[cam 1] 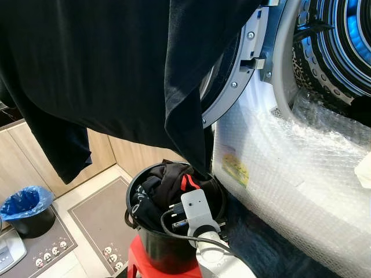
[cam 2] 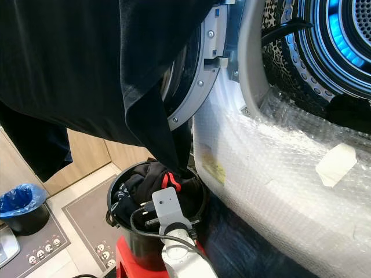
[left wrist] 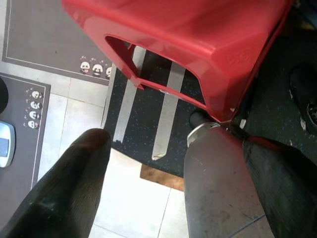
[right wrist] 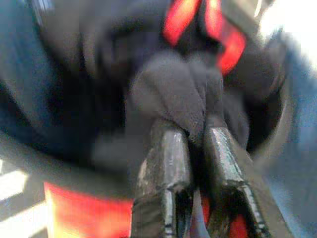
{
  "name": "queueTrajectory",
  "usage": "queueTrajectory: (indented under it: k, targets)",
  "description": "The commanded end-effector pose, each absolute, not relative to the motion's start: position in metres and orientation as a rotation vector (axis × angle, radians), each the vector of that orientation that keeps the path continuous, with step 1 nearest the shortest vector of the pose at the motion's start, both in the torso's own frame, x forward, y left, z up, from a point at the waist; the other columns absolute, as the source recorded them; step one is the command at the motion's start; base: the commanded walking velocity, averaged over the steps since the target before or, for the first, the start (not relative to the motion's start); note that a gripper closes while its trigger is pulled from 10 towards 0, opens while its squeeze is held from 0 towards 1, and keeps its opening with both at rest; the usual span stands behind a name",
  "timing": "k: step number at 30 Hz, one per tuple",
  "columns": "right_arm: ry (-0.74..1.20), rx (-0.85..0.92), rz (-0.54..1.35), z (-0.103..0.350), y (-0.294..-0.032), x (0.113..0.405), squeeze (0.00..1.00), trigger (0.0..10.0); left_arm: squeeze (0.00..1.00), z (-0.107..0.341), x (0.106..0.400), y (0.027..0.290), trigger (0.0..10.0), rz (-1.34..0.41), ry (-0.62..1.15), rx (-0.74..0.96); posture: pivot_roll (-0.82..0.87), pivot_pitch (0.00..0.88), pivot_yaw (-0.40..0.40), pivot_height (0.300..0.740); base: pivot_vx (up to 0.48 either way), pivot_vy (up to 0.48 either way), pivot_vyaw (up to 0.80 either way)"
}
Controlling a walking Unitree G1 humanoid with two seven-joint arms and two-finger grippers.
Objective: Clothes washing
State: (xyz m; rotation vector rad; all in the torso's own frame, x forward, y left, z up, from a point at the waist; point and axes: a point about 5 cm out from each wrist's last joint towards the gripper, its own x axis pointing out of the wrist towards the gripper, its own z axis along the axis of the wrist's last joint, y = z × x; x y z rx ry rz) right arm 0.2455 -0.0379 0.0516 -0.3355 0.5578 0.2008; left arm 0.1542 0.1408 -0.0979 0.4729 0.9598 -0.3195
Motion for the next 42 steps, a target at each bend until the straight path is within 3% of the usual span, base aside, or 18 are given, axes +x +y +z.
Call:
queueTrajectory:
  k: [1, 13, 14, 42]
  targets:
    - [0.403, -0.131, 0.282, 0.1052, 0.0176, 0.2508, 0.0, 0.0, 0.0, -0.1118, 0.1169, 0.1294, 10.0, -0.402, 1.097, 0.446, -0.03, 0.174, -0.046, 0.74, 0.0, 0.0, 0.0]
    - [0.403, -0.131, 0.282, 0.1052, 0.0176, 0.2508, 0.0, 0.0, 0.0, -0.1118, 0.1169, 0.1294, 10.0, -0.402, 1.097, 0.446, -0.03, 0.174, -0.046, 0.74, 0.0, 0.0, 0.0]
    - [0.384, -0.12, 0.296, 0.1074, 0.0174, 0.252, 0.0, 0.0, 0.0, -0.1115, 0.118, 0.1295, 10.0, -0.402, 1.096, 0.447, -0.03, 0.0, 0.0, 0.74, 0.0, 0.0, 0.0]
    - [0.384, -0.12, 0.296, 0.1074, 0.0174, 0.252, 0.0, 0.0, 0.0, -0.1115, 0.118, 0.1295, 10.0, -0.402, 1.096, 0.447, -0.03, 0.0, 0.0, 0.74, 0.0, 0.0, 0.0]
